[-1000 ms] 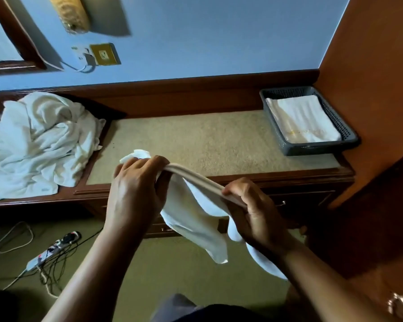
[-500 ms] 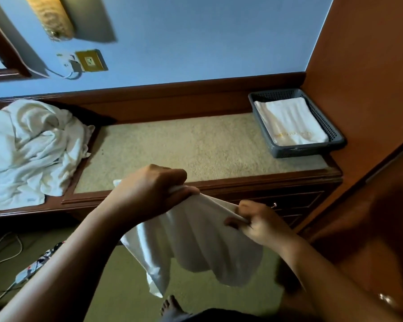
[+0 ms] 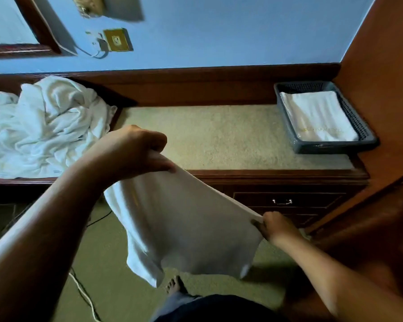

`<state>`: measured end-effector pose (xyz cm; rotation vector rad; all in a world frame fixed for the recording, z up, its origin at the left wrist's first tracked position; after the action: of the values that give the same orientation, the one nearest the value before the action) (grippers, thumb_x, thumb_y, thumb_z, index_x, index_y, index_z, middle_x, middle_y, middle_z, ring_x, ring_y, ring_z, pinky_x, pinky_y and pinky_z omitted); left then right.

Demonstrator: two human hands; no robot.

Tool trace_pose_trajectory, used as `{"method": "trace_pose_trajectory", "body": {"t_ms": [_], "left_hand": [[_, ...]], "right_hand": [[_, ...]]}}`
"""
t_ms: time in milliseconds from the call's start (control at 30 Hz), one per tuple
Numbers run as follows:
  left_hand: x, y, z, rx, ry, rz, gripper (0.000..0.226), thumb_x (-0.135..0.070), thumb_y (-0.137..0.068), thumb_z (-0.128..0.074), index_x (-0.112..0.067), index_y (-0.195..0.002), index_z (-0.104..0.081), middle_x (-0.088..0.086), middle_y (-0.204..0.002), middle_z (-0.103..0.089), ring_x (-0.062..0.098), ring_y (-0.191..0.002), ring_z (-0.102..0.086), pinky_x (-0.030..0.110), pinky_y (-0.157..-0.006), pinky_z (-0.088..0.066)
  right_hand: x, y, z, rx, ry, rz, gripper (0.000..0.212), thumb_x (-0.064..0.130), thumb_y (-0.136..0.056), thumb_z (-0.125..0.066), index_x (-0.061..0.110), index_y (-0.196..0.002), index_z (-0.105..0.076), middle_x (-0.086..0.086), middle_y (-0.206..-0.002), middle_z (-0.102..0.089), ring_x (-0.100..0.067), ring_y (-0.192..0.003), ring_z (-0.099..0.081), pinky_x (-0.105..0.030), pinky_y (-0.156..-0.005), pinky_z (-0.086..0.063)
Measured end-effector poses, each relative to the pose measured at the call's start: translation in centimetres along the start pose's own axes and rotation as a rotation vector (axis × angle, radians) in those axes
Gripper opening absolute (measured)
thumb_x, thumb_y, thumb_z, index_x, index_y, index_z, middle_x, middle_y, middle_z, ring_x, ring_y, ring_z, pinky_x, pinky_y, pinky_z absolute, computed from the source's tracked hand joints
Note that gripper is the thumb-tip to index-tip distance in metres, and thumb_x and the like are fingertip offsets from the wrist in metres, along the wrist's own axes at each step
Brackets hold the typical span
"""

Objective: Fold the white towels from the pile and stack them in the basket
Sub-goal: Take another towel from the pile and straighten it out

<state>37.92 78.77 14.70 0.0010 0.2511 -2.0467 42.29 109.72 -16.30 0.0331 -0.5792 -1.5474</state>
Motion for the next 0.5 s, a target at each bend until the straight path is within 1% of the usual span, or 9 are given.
{"method": "trace_pose_trajectory", "body": {"t_ms": [33,67,100,167,267,333,400,467,500], "left_hand": [[0.3,0.3,-0.2,0.016,0.006,0.016,0.053,-0.071,-0.068,-0.068,-0.023,-0.065,-0.046,-0.007,-0.053,-0.039,0.012,-0.053,-0.044,0.033,-0.051,-0.045],[0.7,0.6,-0.5,0.035,0.014,0.035,0.049,-0.070,-0.069,-0.068,-0.026,-0.066,-0.047,-0.008,-0.054,-0.041,0.012,-0.055,-0.046,0.033,-0.053,-0.046],[1.2,0.9,-0.8,0.049,0.016,0.054,0.045,-0.069,-0.070,-0.069,-0.029,-0.067,-0.047,-0.009,-0.056,-0.043,0.013,-0.056,-0.047,0.033,-0.055,-0.047],[2.6,1.7,-1.1,0.059,0.017,0.104,0.035,-0.063,-0.071,-0.072,-0.033,-0.070,-0.053,-0.011,-0.058,-0.047,0.015,-0.059,-0.050,0.032,-0.059,-0.047],[4.4,2.9,-1.2,0.036,0.016,0.124,0.023,-0.050,-0.077,-0.078,-0.031,-0.084,-0.066,-0.004,-0.065,-0.058,0.018,-0.061,-0.054,0.035,-0.062,-0.050],[4.8,3.6,-0.6,-0.016,0.037,0.106,0.018,-0.040,-0.080,-0.081,-0.028,-0.089,-0.071,-0.001,-0.068,-0.061,0.021,-0.062,-0.054,0.032,-0.062,-0.046],[5.1,4.2,-0.2,-0.069,0.051,0.096,0.014,-0.036,-0.082,-0.080,-0.028,-0.091,-0.074,-0.002,-0.065,-0.059,0.021,-0.061,-0.052,0.031,-0.062,-0.044],[5.5,4.6,-0.1,-0.102,0.055,0.115,0.013,-0.037,-0.083,-0.079,-0.031,-0.094,-0.074,-0.001,-0.065,-0.062,0.024,-0.062,-0.056,0.034,-0.062,-0.049],[5.6,4.7,0.0,-0.116,0.056,0.120,0.014,-0.038,-0.084,-0.078,-0.032,-0.094,-0.074,0.001,-0.067,-0.066,0.026,-0.064,-0.060,0.036,-0.063,-0.052]], "right_hand": [[-0.1,-0.3,0.1,-0.016,-0.026,0.010,0.065,0.085,-0.075,-0.027,0.024,-0.063,-0.045,0.007,-0.064,-0.046,-0.014,-0.058,-0.045,-0.033,-0.050,-0.029],[-0.2,-0.6,0.3,-0.043,-0.066,0.013,0.059,0.078,-0.082,-0.036,0.023,-0.063,-0.047,0.006,-0.065,-0.047,-0.017,-0.061,-0.049,-0.034,-0.053,-0.030],[-0.1,-0.8,0.7,-0.088,-0.113,0.014,0.052,0.067,-0.089,-0.048,0.021,-0.064,-0.052,0.003,-0.066,-0.050,-0.022,-0.066,-0.053,-0.035,-0.056,-0.031],[-0.1,-1.2,1.4,-0.178,-0.199,-0.002,0.042,0.047,-0.093,-0.063,0.017,-0.064,-0.057,-0.001,-0.068,-0.052,-0.026,-0.069,-0.055,-0.035,-0.057,-0.030],[0.5,-1.3,2.5,-0.269,-0.241,0.029,0.040,0.028,-0.085,-0.076,0.021,-0.057,-0.047,0.004,-0.067,-0.046,-0.021,-0.065,-0.048,-0.034,-0.057,-0.031],[1.1,-1.2,2.8,-0.292,-0.287,0.065,0.033,0.011,-0.076,-0.079,0.022,-0.065,-0.049,0.004,-0.072,-0.051,-0.018,-0.068,-0.049,-0.032,-0.059,-0.036],[2.3,-0.9,2.9,-0.279,-0.287,0.135,0.025,0.004,-0.076,-0.076,0.023,-0.082,-0.061,0.003,-0.086,-0.057,-0.018,-0.079,-0.054,-0.033,-0.066,-0.042],[3.7,-0.5,2.4,-0.238,-0.221,0.212,0.020,0.011,-0.083,-0.072,0.025,-0.095,-0.068,0.006,-0.091,-0.053,-0.014,-0.082,-0.054,-0.033,-0.069,-0.045],[4.0,-0.2,2.1,-0.211,-0.195,0.223,0.014,0.016,-0.086,-0.072,0.026,-0.095,-0.068,0.008,-0.089,-0.051,-0.013,-0.081,-0.053,-0.034,-0.068,-0.045]]}}
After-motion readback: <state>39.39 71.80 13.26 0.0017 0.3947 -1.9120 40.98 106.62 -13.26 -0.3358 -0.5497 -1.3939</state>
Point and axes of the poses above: each hand's wrist, its own y-axis away from the middle knuckle, its own z-axis out of the back of the hand, x = y × z, the point moved 10 cm from there along -y, towards the middle knuckle
